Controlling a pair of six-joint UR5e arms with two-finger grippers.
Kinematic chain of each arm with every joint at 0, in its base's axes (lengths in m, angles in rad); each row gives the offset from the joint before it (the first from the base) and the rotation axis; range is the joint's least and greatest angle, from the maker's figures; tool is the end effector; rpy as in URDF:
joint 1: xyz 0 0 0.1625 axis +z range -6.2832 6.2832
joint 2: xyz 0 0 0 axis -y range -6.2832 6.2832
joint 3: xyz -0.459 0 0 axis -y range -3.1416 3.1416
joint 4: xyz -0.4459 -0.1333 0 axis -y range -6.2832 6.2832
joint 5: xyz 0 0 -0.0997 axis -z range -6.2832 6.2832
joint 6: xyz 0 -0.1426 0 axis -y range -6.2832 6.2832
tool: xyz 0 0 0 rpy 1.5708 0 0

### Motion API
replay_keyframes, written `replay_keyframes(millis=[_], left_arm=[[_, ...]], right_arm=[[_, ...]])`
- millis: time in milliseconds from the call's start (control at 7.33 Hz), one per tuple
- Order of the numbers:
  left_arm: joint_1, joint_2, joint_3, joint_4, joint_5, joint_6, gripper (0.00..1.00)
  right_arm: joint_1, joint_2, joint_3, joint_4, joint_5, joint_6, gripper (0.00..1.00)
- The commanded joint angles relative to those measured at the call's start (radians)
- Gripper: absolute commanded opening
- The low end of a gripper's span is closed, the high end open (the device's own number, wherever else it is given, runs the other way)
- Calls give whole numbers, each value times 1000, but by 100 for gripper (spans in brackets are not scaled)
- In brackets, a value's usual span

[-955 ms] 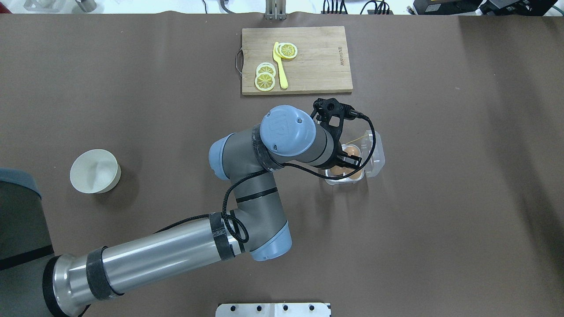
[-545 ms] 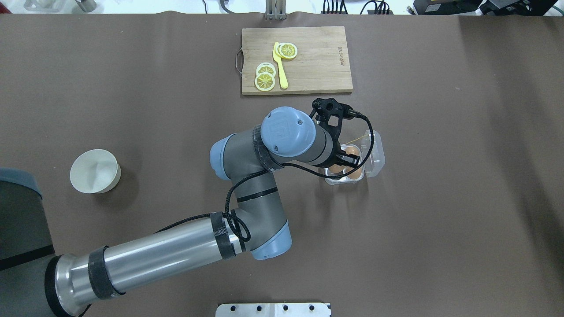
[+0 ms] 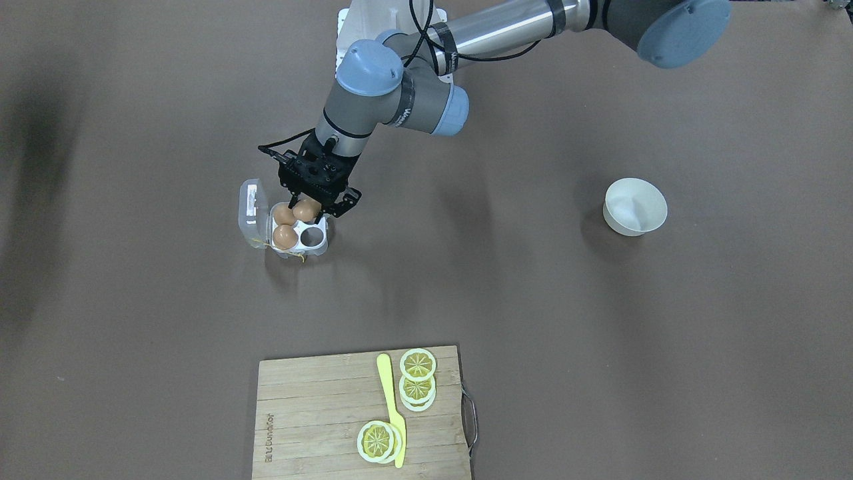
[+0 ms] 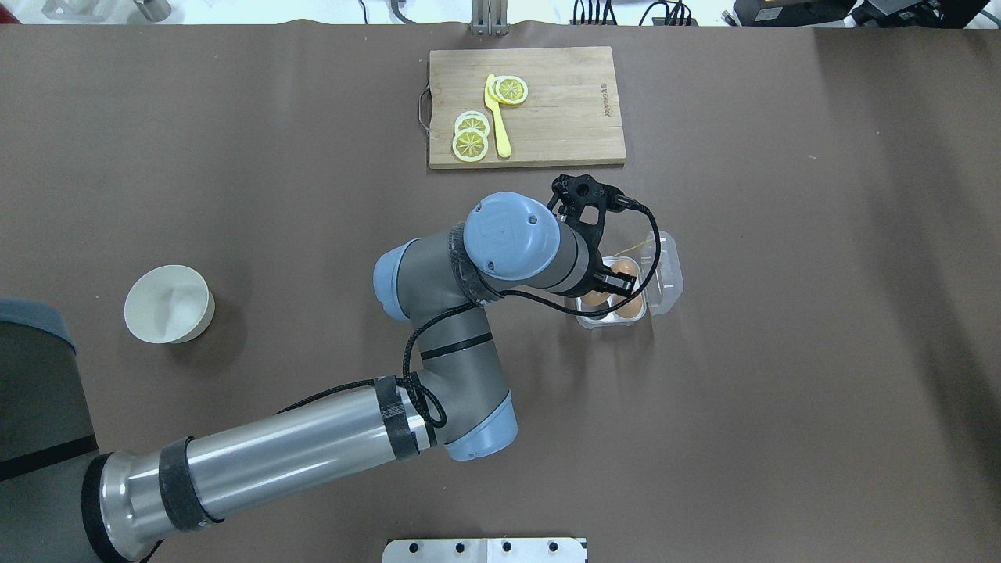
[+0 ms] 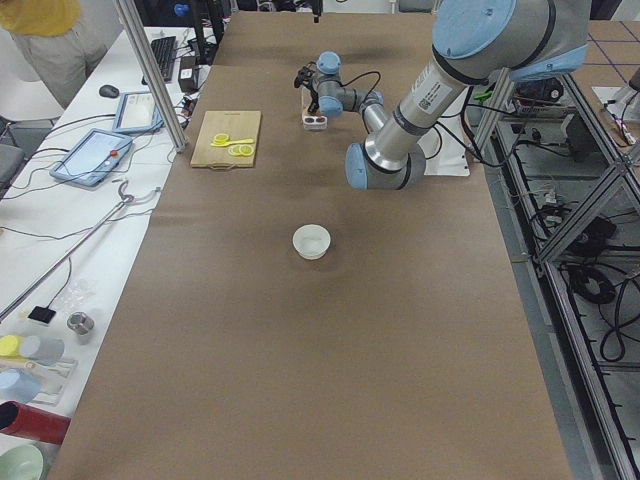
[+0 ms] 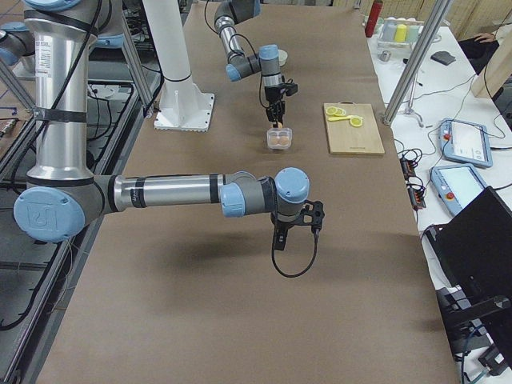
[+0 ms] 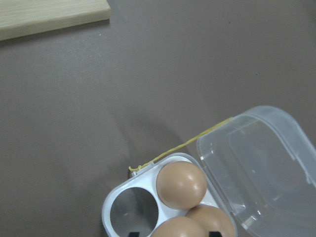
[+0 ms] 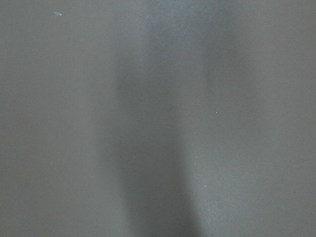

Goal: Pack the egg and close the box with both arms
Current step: 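Lower the egg into the empty slot and open the left gripper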

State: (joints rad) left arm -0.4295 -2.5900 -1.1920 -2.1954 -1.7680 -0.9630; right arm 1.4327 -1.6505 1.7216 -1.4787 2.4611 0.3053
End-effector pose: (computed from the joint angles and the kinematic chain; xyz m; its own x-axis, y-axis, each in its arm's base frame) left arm 0.7851 -0.4755 0.0836 0.3609 0.4507 -0.8165 0.0395 0.8673 0.4962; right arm -0.0495 -0.5193 0.6607 0.6186 0.0919 0.7803 -0.0525 0.9958 -0.0756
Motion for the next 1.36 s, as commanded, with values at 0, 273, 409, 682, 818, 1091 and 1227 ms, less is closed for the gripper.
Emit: replay_keyframes(millis=[0,273,409,682,818,1091,1227], left_arm=[[1,1,0,-1,1,0,59],[1,1,0,-1,1,0,63],[1,1,0,-1,1,0,66],[1,1,-1,2,1,10,95],[1,1,-11,3,-1,9,97],[-32,20,-88,87,-69,36,97],[-108,59,-201,253,-174,80,97]], right_arm=[[0,0,-2,0,-2,0,100],[0,2,-2,0,-4,0,100],[-2,2,-4,0,-4,0,100],[-2,2,-10,0,-4,0,100],[-2,2,-10,0,-4,0,100],[-2,2,-8,0,-1,0,100],[-2,2,-8,2,5,0,100]])
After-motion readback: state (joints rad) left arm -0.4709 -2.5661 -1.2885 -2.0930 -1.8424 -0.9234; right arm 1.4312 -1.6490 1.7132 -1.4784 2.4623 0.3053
